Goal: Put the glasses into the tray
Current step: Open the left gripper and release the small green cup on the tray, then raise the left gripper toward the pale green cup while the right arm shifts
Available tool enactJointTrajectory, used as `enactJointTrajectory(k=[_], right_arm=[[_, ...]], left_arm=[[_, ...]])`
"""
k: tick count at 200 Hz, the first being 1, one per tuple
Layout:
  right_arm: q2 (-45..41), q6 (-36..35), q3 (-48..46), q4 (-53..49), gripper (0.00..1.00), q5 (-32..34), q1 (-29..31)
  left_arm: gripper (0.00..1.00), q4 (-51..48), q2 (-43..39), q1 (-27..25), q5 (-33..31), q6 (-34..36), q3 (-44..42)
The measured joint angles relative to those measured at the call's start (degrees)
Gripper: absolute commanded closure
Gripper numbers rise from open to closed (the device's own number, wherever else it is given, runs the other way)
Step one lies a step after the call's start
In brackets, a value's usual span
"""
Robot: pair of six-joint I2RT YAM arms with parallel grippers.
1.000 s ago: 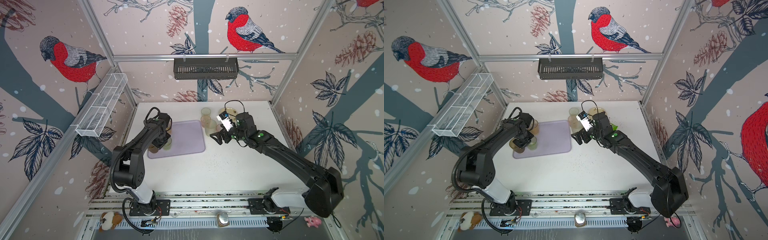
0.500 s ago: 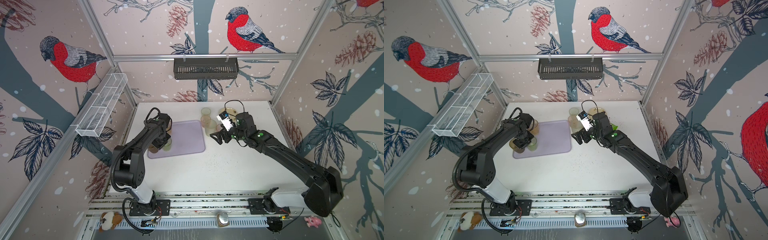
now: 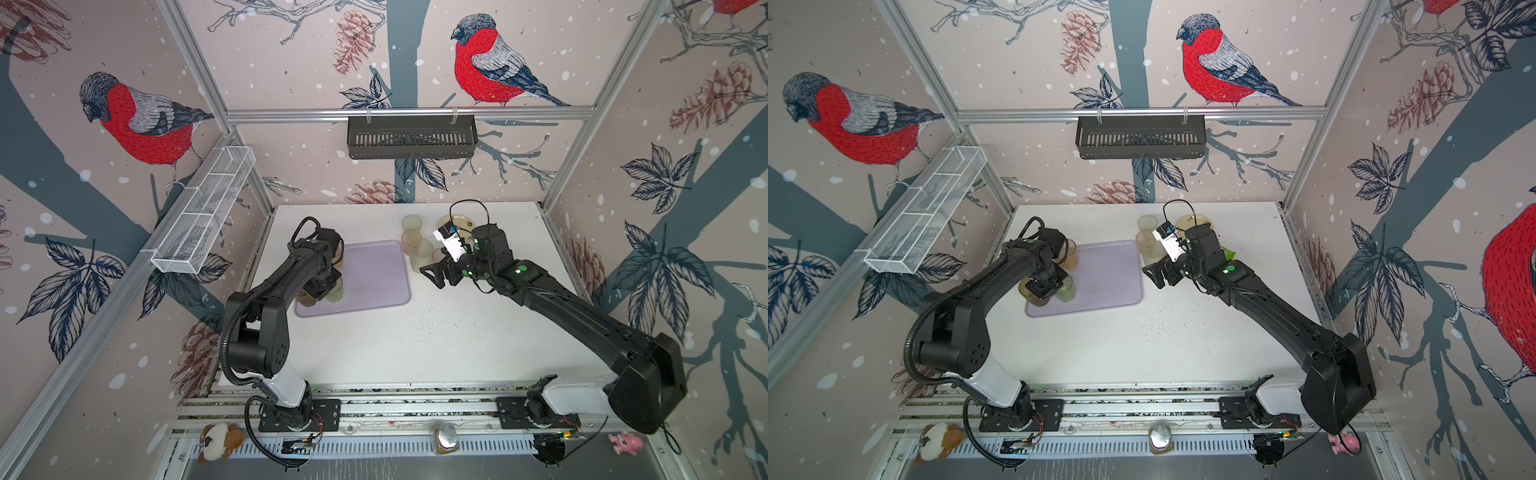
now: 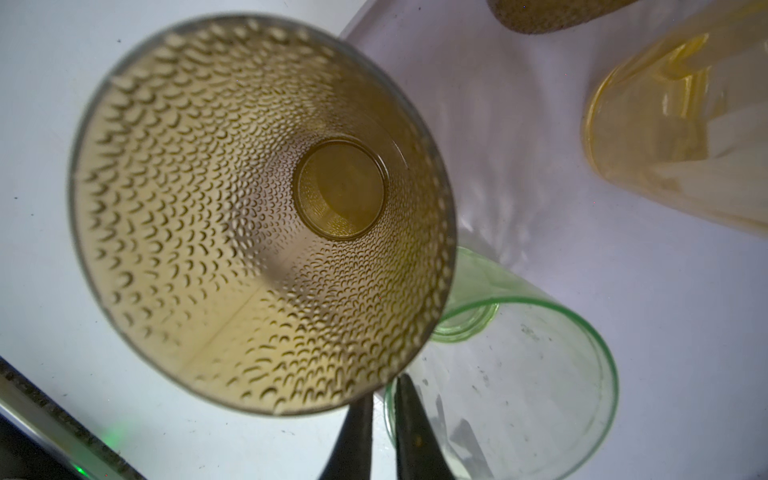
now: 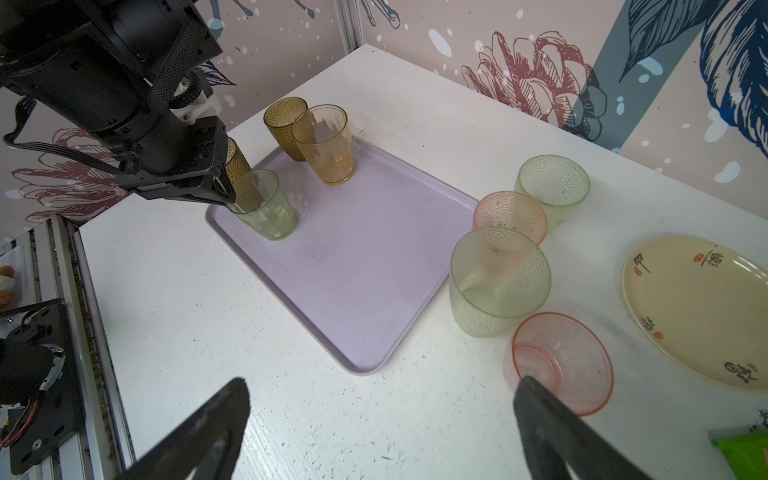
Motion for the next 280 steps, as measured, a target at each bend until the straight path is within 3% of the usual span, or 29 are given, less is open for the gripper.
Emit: enactJointTrajectory(k=[23, 51, 61, 145, 180, 234, 280], right_arm=[[0.00, 0.00, 0.00, 0.00, 0.00, 0.00, 0.00], [-0.02, 0.00, 0.00, 0.07, 0.00, 0.00, 0.00], [-0.09, 0.00, 0.00, 0.07, 0.00, 0.00, 0.02], [-0.37, 0.00, 0.00, 0.24, 0.00, 0.00, 0.02], [-0.59, 0.00, 0.00, 0.35, 0.00, 0.00, 0.02], [-0.63, 0.02, 0.04, 0.70, 0.00, 0.13, 0.13], [-0.55, 0.55, 0.44, 0.70, 0.00, 1.40, 0.17]], left_arm=[[0.76, 0.02, -0.28, 0.00, 0.00, 0.02, -0.07], [0.73, 0.22, -0.81, 0.00, 0.13, 0.26, -0.33], [0.67, 0.24, -1.29, 0.00, 0.22, 0.35, -0.61], [0.65, 0.72, -5.86, -0.59, 1.90, 0.20, -1.33], [0.52, 0.55, -7.39, -2.03, 2.78, -0.02, -0.46], [0.23, 0.74, -9.31, -3.52, 3.23, 0.48, 2.62], [0.04, 1.84, -10.45, -3.61, 5.40, 4.15, 5.14]])
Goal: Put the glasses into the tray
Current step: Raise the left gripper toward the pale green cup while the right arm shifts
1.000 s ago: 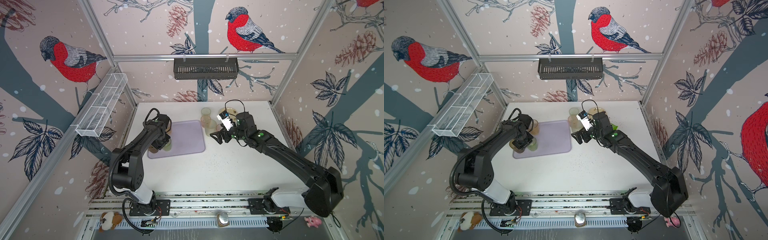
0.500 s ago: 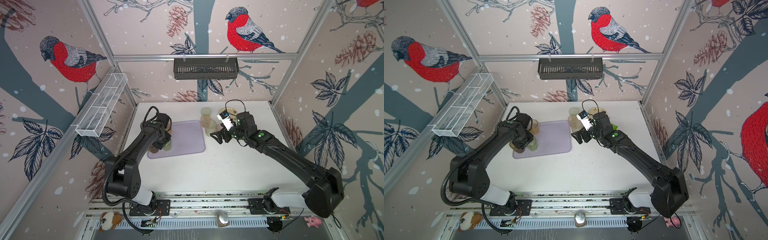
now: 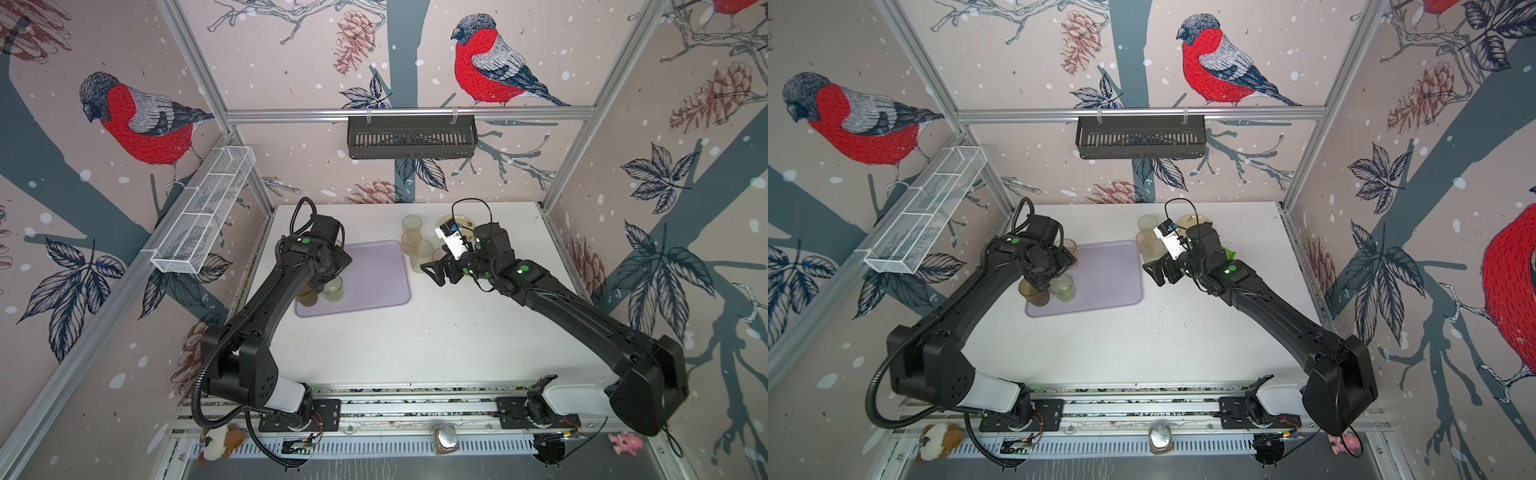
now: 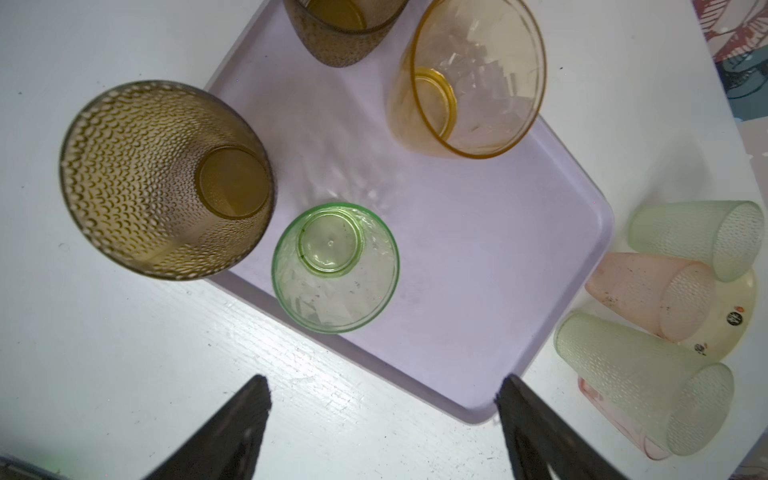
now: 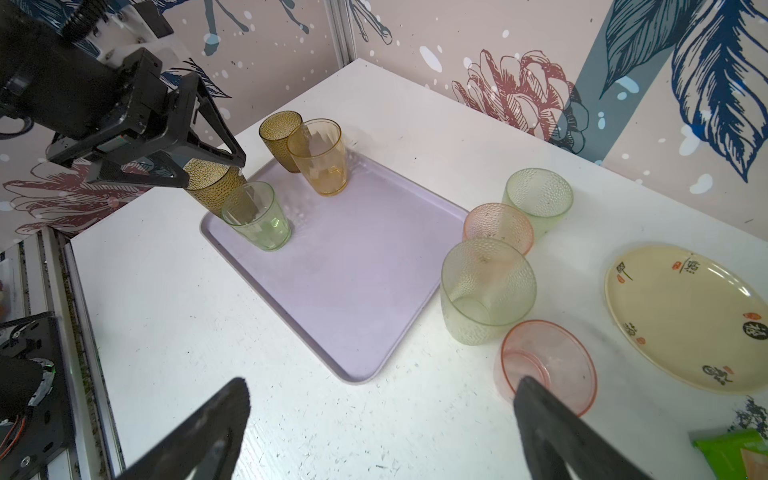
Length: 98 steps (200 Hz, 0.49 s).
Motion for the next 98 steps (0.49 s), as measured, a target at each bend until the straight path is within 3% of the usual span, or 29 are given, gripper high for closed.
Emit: enactJointTrajectory(k=[47, 98], right_arm=[[1.09, 2.32, 1.09, -0.66, 0.00, 0.98, -0.04], [7.52, 4.57, 8.98, -4.68, 0.00, 5.18, -0.28]], left_arm=[[0.03, 3.80, -1.57, -0.07, 4.74, 6.03, 0.72], [0.04, 4.11, 2.27, -0.07, 9.77, 15.47, 4.61]])
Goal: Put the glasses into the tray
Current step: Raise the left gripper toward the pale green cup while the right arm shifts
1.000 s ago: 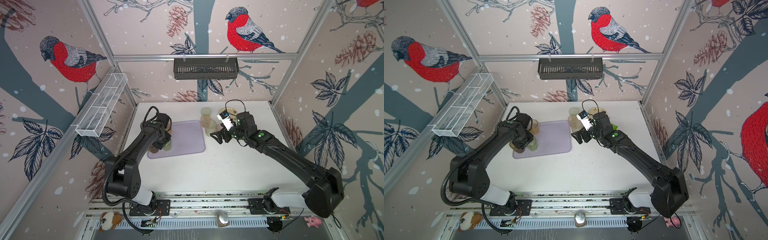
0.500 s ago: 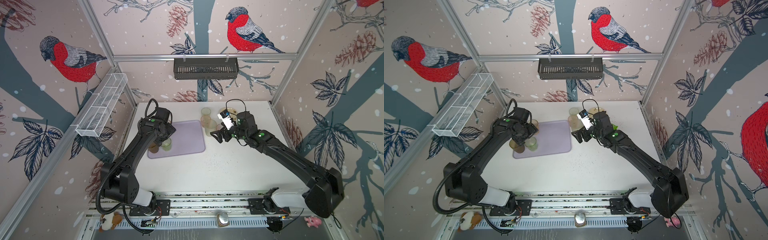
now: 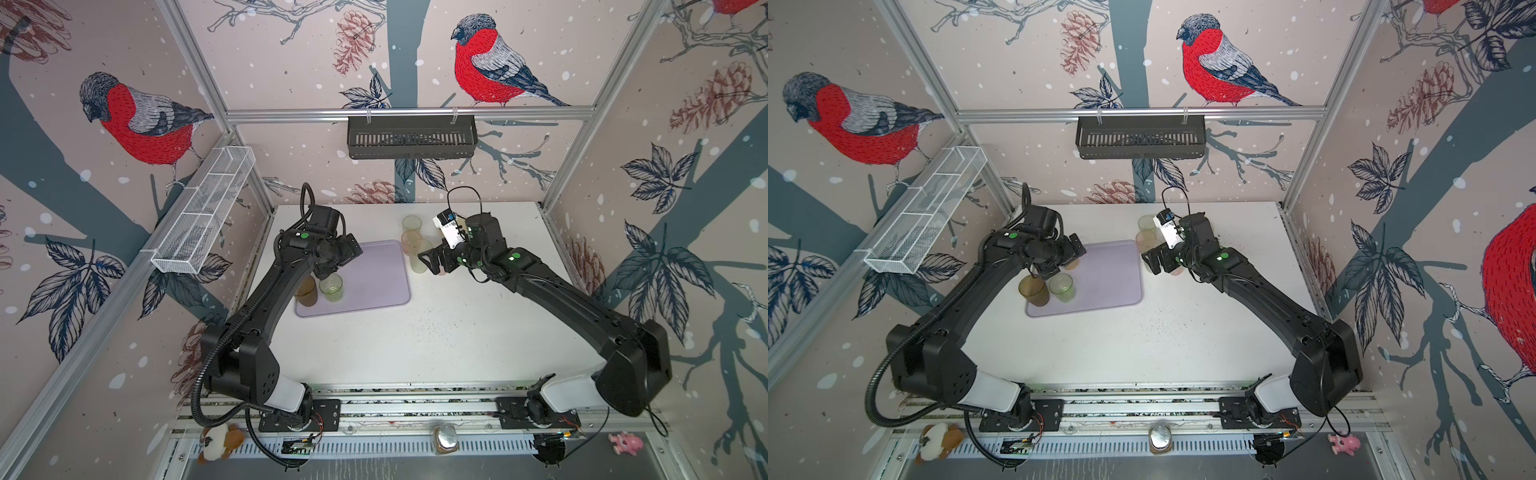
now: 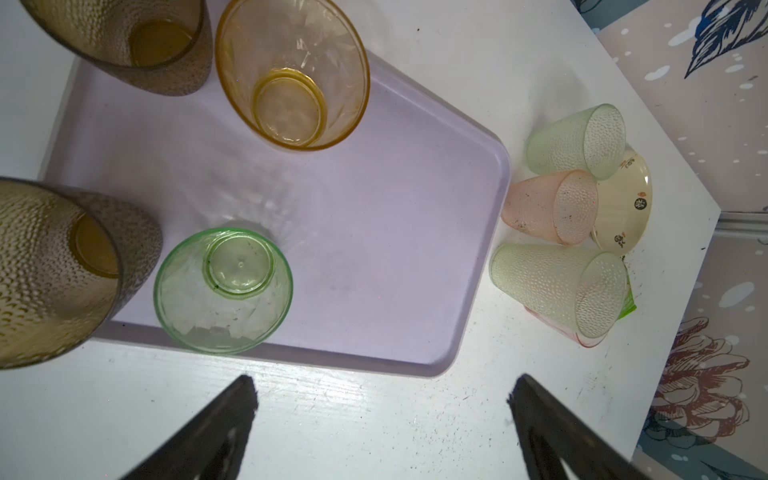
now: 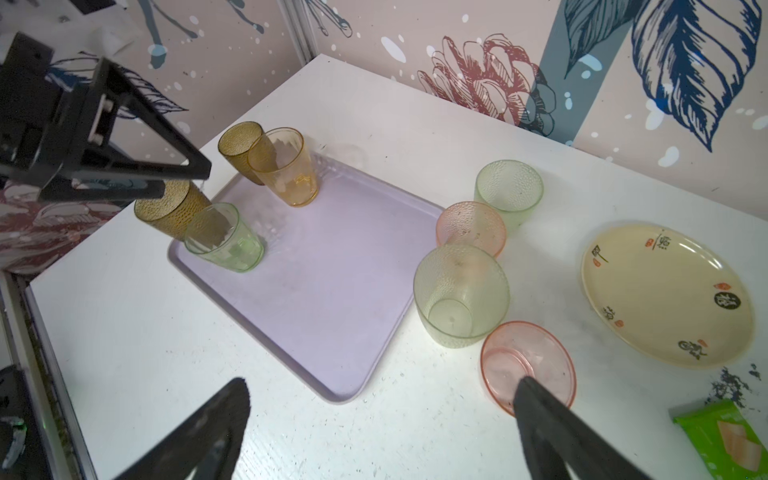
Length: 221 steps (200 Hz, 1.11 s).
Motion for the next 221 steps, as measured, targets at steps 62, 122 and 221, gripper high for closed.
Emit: enactJointTrajectory(k=[62, 122, 221], right_arm=[[8.20, 7.26, 10.34, -8.90, 0.00, 6.69, -0.20], [17.86, 13.42, 23.32, -20.87, 0.00, 13.38, -0.24], [31.28, 12.55, 38.75, -35.08, 0.08, 15.58, -3.56]], left_arm=[[0.04, -0.35, 2.89, -0.76, 4.35, 11.72, 4.57], [0.04, 3.98, -1.99, -1.25, 8.90, 17.92, -4.96], [0.03, 7.30, -4.28, -2.14, 12.17, 24.24, -8.33]])
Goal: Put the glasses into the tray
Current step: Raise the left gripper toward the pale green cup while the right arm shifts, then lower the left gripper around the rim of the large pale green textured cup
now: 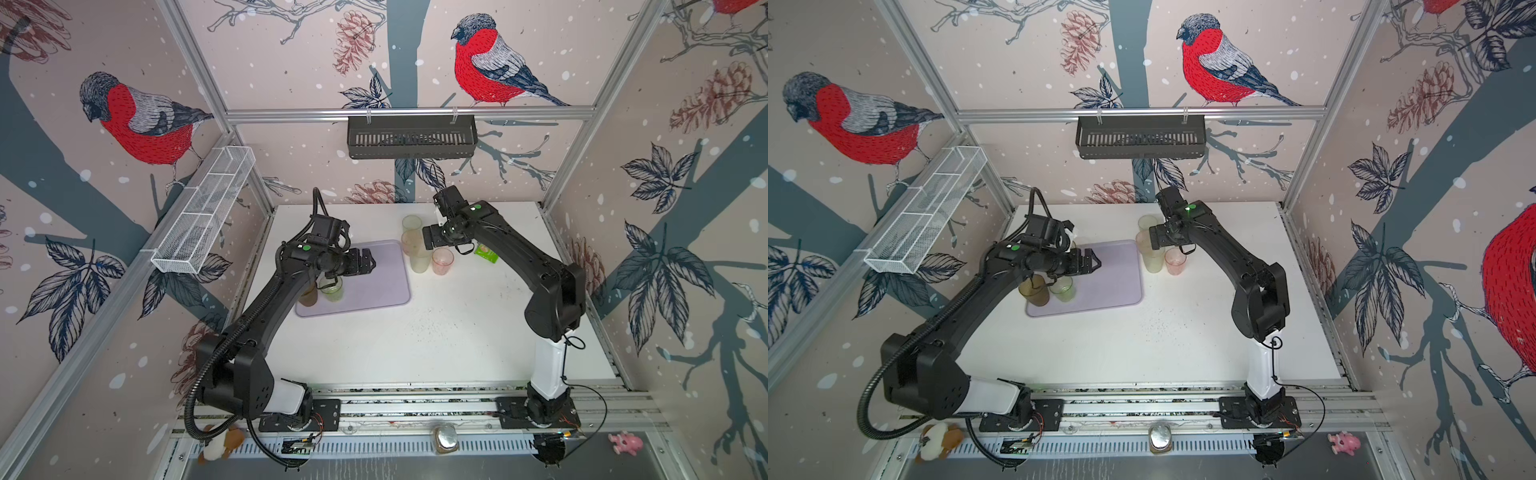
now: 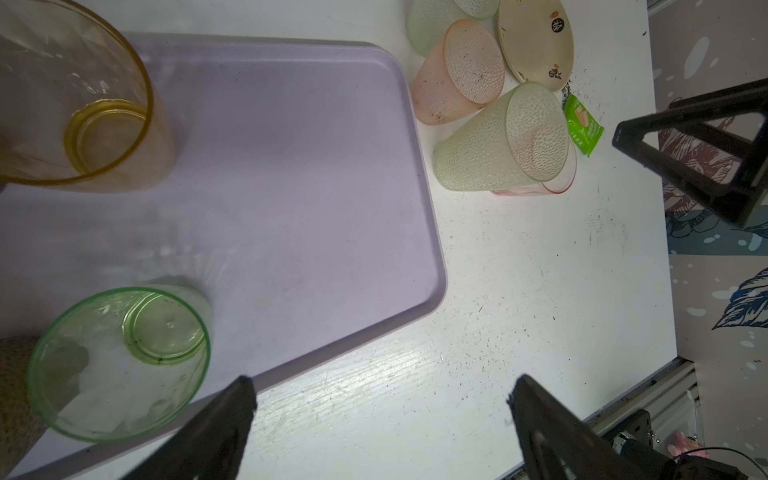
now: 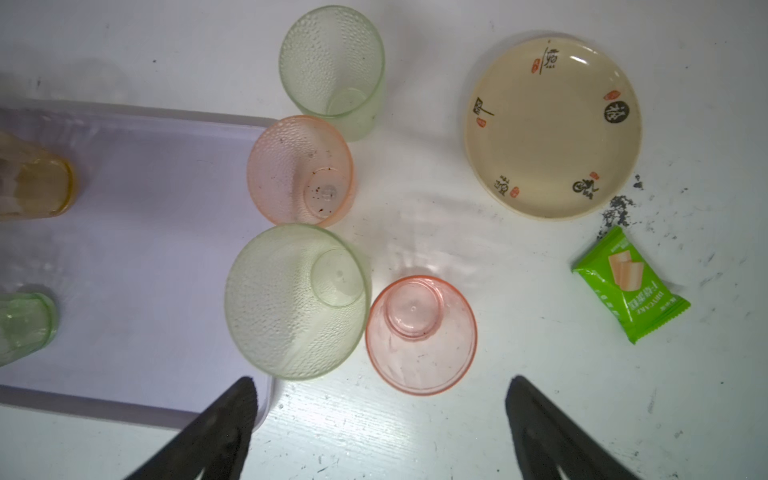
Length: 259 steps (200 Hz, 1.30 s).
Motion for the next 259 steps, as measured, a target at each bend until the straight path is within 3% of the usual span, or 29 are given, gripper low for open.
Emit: enactJointTrajectory(k=[128, 182, 259], right_arm=[[6.08, -8.90, 4.00, -1.75, 0.24, -6.16, -1.79], [6.58, -9.99, 3.43, -1.75, 0.23, -6.27, -1.70], [-0.33, -8.59, -3.74, 2.99, 0.23, -8.61, -2.27]], left_arm=[[0.04, -0.20, 8.81, -1.33, -1.70, -4.76, 11.96], [0.15, -0.39, 12.76, -3.08, -2.14, -6.14, 16.87], [0.28, -3.45, 27.96, -8.76, -6.36, -7.50, 33.62]])
